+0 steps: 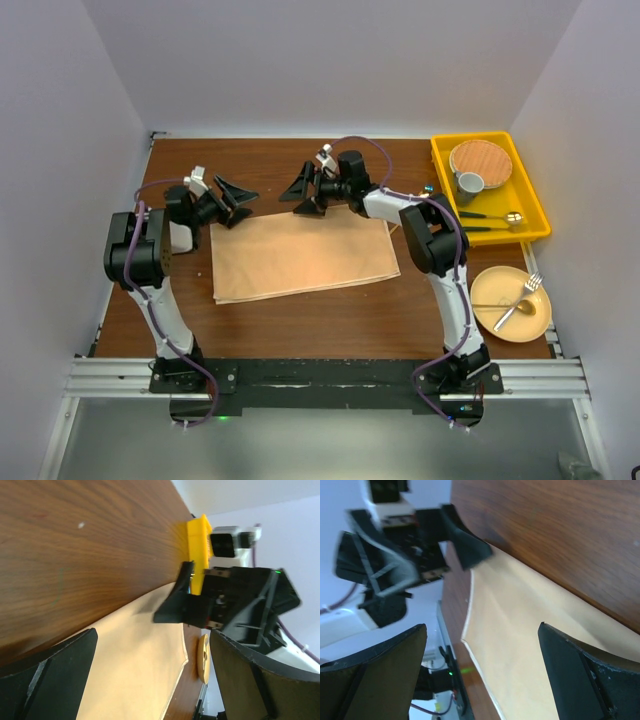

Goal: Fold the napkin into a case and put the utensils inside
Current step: Smooth out the rectangle-folded napkin at the center of the board.

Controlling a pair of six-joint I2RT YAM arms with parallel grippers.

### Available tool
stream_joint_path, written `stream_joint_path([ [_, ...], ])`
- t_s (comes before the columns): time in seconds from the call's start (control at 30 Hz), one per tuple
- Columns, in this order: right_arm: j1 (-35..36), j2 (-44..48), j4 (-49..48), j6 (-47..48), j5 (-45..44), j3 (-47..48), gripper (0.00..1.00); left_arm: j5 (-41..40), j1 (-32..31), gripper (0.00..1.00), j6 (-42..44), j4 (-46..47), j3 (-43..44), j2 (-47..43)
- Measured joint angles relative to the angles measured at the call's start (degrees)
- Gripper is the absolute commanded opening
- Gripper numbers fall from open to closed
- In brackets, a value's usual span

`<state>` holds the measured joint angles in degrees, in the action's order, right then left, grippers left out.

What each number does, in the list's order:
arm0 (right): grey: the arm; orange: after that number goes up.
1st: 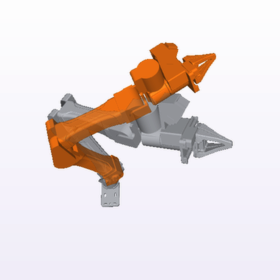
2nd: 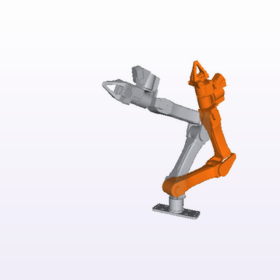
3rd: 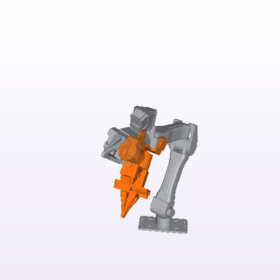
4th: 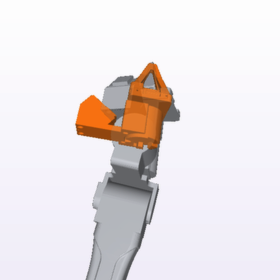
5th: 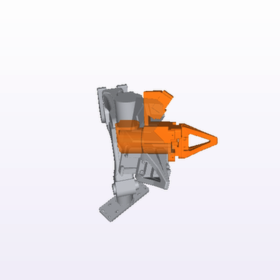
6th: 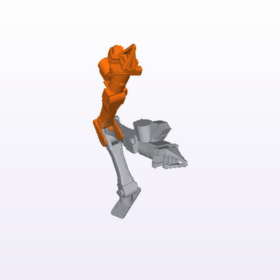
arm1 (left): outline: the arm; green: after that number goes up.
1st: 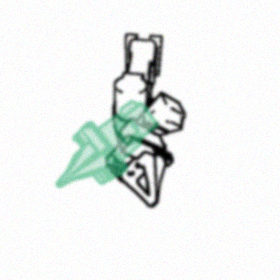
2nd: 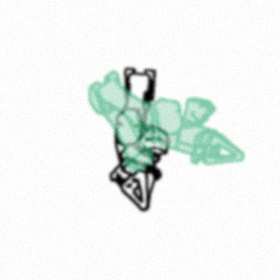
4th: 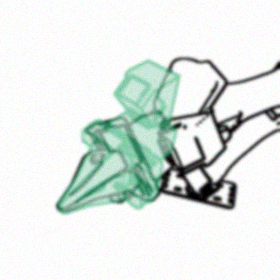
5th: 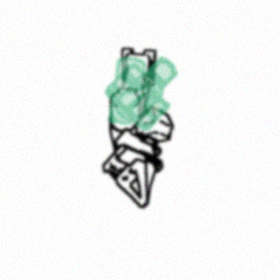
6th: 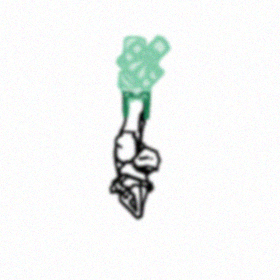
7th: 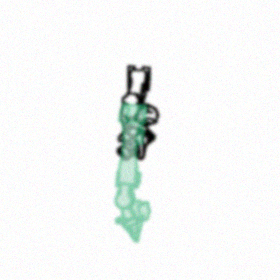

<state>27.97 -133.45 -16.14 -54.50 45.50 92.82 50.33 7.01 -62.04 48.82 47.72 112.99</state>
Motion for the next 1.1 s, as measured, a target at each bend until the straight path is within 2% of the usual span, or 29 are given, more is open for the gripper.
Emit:
stream_joint_path([
  [0.17, 0.9, -0.7, -4.4, -5.7, -1.1, 2.8, 0.98, -1.6, -0.2, 1.0, 2.5, -4.3, 0.0, 1.0],
  [0.43, 2.1, -8.0, -9.1, -9.9, -0.9, 7.5, 0.98, -2.6, -0.3, 1.0, 5.7, -7.8, 0.0, 1.5],
  [0.57, 2.0, -10.7, -9.9, -11.8, 0.3, 7.5, 0.98, -2.6, -0.3, 1.0, 7.1, -8.2, 0.1, 1.5],
  [1.1, -4.6, -9.6, -14.8, -17.0, 8.2, 1.9, 0.98, -1.7, -0.3, 1.0, 10.7, -12.9, 2.1, 1.4],
])
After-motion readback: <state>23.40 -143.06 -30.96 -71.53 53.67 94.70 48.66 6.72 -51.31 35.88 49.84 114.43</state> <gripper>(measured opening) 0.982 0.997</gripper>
